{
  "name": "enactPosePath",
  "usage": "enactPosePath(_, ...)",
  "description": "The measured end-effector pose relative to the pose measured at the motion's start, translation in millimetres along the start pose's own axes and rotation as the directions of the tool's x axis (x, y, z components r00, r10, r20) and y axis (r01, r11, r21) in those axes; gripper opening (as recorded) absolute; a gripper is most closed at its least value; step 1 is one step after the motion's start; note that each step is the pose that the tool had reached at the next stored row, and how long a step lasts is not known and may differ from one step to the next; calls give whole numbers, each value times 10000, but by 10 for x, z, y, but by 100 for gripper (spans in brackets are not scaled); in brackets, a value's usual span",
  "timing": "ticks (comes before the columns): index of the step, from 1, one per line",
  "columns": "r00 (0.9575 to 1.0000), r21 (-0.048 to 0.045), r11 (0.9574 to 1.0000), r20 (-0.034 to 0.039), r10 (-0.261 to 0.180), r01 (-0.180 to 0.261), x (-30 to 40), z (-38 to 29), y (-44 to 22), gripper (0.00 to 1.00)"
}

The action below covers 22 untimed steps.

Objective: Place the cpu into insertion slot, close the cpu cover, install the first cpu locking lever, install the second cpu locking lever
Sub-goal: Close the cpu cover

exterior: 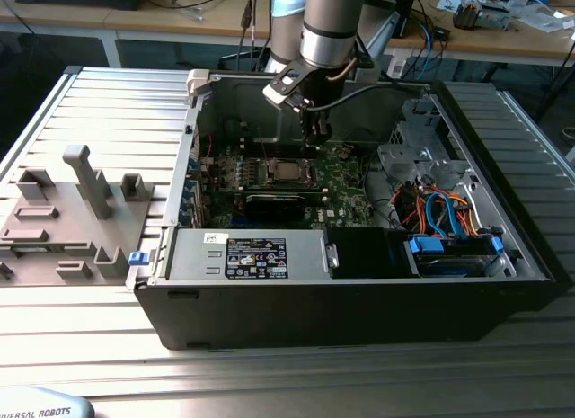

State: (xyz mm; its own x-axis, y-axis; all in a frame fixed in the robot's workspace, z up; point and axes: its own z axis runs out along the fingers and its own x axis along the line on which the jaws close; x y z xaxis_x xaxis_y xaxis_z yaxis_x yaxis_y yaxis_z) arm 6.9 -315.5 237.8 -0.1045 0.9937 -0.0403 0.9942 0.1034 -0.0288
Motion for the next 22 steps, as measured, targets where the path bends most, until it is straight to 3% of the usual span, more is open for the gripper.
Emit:
enactPosePath(4, 10000, -1, 10000, 0, -1, 1, 8, 57, -49, 11)
enactPosePath(8, 10000, 0, 10000, 1, 0, 0, 26, 136, -198, 11)
enactPosePath(13, 10000, 0, 10000, 0, 0, 0, 39, 234, -336, 11)
enactPosePath(22, 10000, -1, 10000, -2, 0, 0, 42, 297, -453, 11)
